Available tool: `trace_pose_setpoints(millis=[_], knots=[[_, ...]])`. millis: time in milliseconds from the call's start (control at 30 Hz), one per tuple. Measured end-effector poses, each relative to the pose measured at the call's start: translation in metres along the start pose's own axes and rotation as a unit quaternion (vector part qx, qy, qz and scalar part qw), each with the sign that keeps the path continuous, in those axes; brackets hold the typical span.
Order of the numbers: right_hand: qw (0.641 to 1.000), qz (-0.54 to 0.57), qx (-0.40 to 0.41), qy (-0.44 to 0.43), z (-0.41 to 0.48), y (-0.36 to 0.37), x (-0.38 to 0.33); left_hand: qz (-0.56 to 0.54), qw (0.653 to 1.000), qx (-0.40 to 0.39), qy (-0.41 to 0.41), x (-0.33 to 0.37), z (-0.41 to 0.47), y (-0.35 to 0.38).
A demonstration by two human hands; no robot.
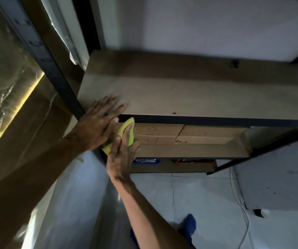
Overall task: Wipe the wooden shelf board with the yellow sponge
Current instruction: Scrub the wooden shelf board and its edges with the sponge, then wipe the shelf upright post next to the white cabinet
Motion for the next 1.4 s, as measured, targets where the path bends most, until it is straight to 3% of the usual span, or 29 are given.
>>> trace_pose_setpoints(millis=[167, 333, 500, 700, 1200, 1400], knots=[[0.984, -0.141, -0.091, -0.057, 0.013, -0.055, 0.023, 0.008, 0.998, 0.019, -0.056, 0.030, -0.043, 0.014], [0.950, -0.259, -0.130, -0.116, 0.037, -0.115, 0.028, -0.005, 0.996, 0.014, -0.092, 0.068, -0.065, 0.044], [0.929, -0.320, -0.150, -0.111, 0.055, -0.163, 0.043, 0.016, 0.986, -0.080, -0.148, 0.093, -0.045, 0.080], [0.907, -0.384, -0.154, -0.076, 0.073, -0.235, 0.070, 0.007, 0.991, -0.072, -0.116, 0.160, -0.003, 0.092], [0.913, -0.389, -0.108, -0.053, 0.117, -0.521, 0.222, -0.090, 0.991, -0.057, -0.075, 0.457, 0.134, 0.155], [0.924, -0.379, -0.037, -0.031, 0.120, -0.658, 0.275, -0.141, 0.985, -0.091, -0.039, 0.585, 0.184, 0.188]])
Point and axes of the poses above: each hand's wrist, its own z-axis towards the middle knuckle, its own y-axis out of the palm, x = y × z, the point moved 2 cm from there along z, towards the middle knuckle, and after that the axes turned 1 degree about x, right-handed, at the moved point
